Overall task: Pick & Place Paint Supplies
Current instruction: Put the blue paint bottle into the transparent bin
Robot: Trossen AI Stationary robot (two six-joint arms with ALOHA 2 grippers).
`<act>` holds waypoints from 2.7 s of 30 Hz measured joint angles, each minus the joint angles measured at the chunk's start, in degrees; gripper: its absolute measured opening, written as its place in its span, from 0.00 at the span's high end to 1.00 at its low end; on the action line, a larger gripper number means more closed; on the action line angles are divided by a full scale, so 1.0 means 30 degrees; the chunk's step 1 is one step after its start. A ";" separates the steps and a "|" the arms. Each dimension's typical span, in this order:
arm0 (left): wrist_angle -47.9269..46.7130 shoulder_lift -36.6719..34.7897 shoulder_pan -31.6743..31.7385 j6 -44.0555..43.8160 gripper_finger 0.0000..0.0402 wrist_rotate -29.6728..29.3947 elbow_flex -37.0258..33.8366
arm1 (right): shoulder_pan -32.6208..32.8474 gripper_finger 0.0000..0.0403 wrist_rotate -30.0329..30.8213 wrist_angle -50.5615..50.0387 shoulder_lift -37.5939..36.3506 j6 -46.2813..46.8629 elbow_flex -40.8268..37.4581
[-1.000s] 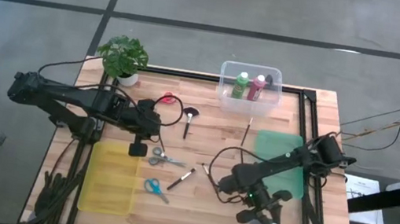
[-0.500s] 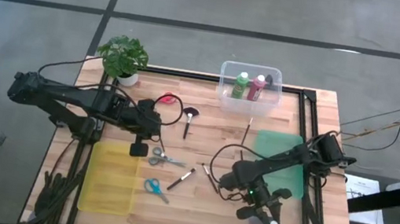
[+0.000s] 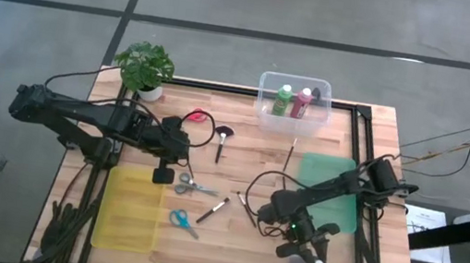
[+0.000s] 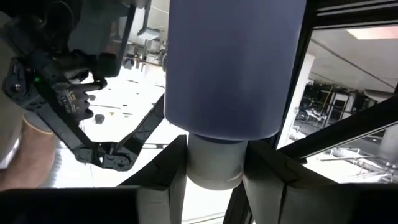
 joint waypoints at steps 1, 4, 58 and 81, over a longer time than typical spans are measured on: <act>0.0000 0.0000 0.0000 0.0000 0.96 0.0000 0.0000 | 0.0005 0.66 0.0091 0.0009 0.0046 0.0068 -0.0047; 0.0000 0.0000 0.0000 0.0000 0.96 0.0000 0.0000 | 0.0005 0.58 0.0149 -0.0037 0.0242 0.0312 -0.0065; 0.0141 0.0000 0.0015 -0.4702 0.96 0.0372 0.0000 | 0.9811 0.58 2.8085 0.5973 -0.8073 0.1328 0.5205; 0.0583 0.0000 0.0007 -0.5617 0.96 0.0801 0.0000 | 0.9735 0.37 2.6782 0.5621 -0.7995 0.4864 0.3550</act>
